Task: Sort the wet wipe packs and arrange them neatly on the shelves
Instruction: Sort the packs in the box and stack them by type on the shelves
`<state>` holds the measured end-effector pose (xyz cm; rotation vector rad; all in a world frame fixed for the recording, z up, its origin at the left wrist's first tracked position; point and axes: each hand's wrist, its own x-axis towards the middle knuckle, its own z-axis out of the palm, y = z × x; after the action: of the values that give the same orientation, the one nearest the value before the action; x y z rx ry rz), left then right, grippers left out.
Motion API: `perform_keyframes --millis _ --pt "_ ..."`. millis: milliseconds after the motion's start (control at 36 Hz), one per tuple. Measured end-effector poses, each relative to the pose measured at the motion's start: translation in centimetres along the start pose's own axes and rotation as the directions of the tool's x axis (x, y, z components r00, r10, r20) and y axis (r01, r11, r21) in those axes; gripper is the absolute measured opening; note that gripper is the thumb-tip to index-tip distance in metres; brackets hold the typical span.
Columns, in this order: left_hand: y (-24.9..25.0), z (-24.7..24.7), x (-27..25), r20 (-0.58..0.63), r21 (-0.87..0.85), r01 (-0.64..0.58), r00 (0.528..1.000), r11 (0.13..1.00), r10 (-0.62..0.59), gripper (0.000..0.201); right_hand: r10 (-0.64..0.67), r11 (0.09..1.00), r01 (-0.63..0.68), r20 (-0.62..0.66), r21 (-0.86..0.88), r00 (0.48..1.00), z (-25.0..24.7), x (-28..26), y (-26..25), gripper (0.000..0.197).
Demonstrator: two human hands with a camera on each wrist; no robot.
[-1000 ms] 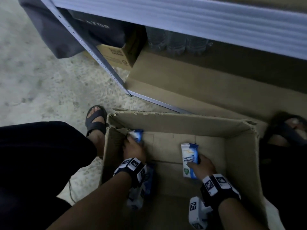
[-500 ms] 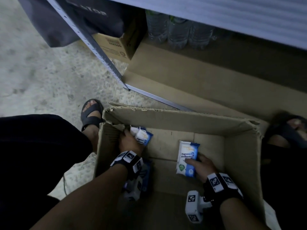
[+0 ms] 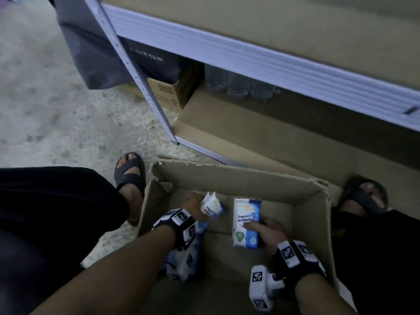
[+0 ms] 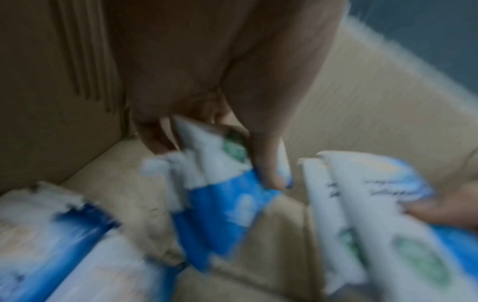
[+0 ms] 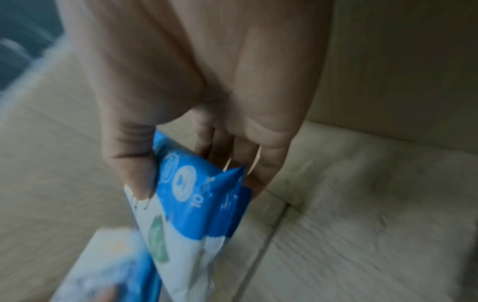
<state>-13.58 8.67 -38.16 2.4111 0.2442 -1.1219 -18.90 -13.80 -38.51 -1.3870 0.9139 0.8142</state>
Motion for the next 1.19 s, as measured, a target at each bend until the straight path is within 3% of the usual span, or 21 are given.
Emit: perform_keyframes --millis 111,250,417,472,528,583,750,861,972,1111,1194 --pt "1.8 -2.4 -2.4 0.048 -0.139 -0.113 0.992 0.984 0.121 0.05 -0.094 0.995 0.095 0.027 -0.026 0.995 0.5 -2.8 -2.0 0.024" --pt "3.6 -5.5 -6.2 -0.098 -0.171 -0.212 0.975 0.962 0.197 0.042 -0.235 0.971 0.233 0.039 0.046 0.971 0.8 -7.0 -5.1 0.022" --pt "5.9 -10.5 -11.2 -0.22 -0.305 -0.325 0.939 0.895 0.265 0.014 -0.476 0.869 0.485 0.106 -0.095 0.873 0.9 -12.8 -10.6 0.037" --pt "6.5 -12.2 -12.5 -0.233 -0.395 -0.31 0.944 0.864 0.232 0.022 -0.551 0.809 0.565 0.127 -0.162 0.825 1.1 -15.2 -12.2 0.038" --pt "7.1 -14.3 -14.3 -0.247 -0.455 -0.324 0.941 0.83 0.231 0.061 -0.625 0.73 0.642 0.152 -0.234 0.766 1.2 -17.8 -13.8 0.041" --pt "7.8 -16.5 -15.8 -0.241 -0.49 -0.367 0.929 0.79 0.282 0.079 -0.679 0.661 0.697 0.177 -0.278 0.713 1.2 -20.2 -15.4 0.039" --pt "9.5 -22.3 -19.8 -0.358 -0.453 -0.53 0.844 0.716 0.399 0.07 -0.786 0.539 0.802 0.187 -0.257 0.589 0.4 -26.3 -20.5 0.042" --pt "10.7 -24.5 -21.5 -0.471 -0.463 -0.625 0.774 0.628 0.423 0.053 -0.831 0.515 0.838 0.133 -0.182 0.54 0.0 -27.8 -23.4 0.046" --pt "11.5 -25.7 -20.6 -0.545 -0.506 -0.672 0.735 0.541 0.404 0.06 -0.85 0.511 0.847 0.056 -0.148 0.523 -0.6 -27.3 -25.3 0.044" --pt "15.1 -27.2 -19.3 -0.58 -0.59 -0.69 0.723 0.419 0.374 0.058 -0.852 0.523 0.842 -0.044 -0.132 0.522 -0.7 -26.1 -27.6 0.044" --pt "17.1 -27.6 -18.1 -0.634 -0.549 -0.722 0.688 0.421 0.353 0.069 -0.861 0.509 0.852 -0.093 -0.125 0.501 -0.7 -25.5 -28.9 0.043"
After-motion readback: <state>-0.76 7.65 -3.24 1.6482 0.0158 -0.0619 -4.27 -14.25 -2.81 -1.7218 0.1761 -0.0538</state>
